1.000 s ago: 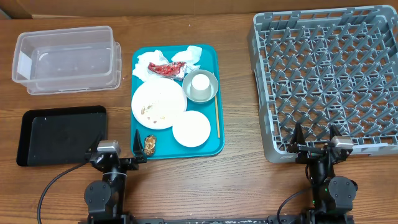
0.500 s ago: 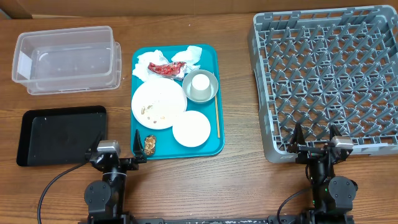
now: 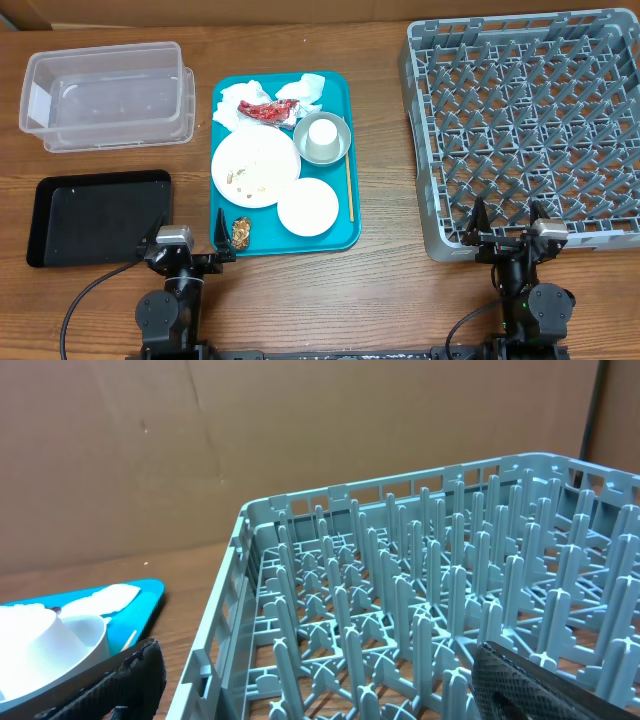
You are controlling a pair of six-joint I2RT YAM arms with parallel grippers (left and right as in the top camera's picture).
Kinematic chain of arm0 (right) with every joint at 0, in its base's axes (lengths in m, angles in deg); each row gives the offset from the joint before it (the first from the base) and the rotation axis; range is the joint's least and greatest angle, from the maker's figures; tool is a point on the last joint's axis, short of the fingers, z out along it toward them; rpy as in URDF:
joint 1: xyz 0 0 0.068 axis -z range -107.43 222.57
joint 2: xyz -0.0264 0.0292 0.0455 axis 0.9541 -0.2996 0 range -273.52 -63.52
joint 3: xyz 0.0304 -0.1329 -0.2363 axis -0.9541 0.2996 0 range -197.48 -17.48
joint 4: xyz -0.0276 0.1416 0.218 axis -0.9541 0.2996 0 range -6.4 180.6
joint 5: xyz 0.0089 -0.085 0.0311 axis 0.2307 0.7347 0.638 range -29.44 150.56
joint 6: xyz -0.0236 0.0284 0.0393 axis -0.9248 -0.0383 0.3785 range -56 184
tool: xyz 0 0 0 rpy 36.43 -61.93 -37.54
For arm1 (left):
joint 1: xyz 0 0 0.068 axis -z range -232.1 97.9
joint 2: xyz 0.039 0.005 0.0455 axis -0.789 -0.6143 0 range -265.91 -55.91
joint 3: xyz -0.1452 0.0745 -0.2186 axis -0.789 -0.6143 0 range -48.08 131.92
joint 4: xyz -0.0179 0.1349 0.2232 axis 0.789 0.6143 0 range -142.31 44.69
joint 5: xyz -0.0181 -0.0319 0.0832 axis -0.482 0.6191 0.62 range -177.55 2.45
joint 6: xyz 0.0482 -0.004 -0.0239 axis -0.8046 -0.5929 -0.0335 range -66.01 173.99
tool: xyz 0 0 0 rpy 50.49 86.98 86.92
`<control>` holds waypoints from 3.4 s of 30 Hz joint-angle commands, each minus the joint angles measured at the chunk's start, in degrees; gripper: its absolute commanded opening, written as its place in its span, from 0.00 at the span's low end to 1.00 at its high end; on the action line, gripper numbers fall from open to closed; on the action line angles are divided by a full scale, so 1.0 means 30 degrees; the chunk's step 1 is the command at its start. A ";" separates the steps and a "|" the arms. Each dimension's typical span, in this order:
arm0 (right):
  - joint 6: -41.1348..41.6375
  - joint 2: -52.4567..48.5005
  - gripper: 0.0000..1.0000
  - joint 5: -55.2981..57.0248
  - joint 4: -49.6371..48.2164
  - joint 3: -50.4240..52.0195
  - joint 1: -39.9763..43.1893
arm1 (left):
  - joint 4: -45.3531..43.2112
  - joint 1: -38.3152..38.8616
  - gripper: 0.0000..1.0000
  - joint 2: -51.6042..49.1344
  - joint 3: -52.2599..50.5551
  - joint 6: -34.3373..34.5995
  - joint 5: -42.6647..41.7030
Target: Sort waste into correct bins and load items into the dishwasher
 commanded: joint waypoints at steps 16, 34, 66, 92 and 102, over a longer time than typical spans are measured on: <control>-0.0066 0.0189 1.00 0.0036 -0.0109 0.0197 -0.0051 | -0.0583 0.0124 1.00 0.0189 -0.0044 0.9537 -0.8655; -0.0066 0.0189 1.00 0.0036 -0.0109 0.0197 -0.0051 | -0.0503 0.0117 1.00 -0.1020 0.4022 1.3121 -1.2786; -0.0066 0.0189 1.00 0.0036 -0.0109 0.0197 -0.0051 | 2.0655 0.4816 1.00 -2.7481 2.0436 0.7563 0.1501; -0.0066 0.0189 1.00 0.0036 -0.0109 0.0197 -0.0051 | 1.8032 0.5377 1.00 -3.2982 2.0196 0.6375 0.0860; -0.0073 0.0189 1.00 0.0036 -0.0109 0.0197 -0.0051 | 1.7333 0.5377 1.00 -3.4600 2.0196 0.5909 0.0321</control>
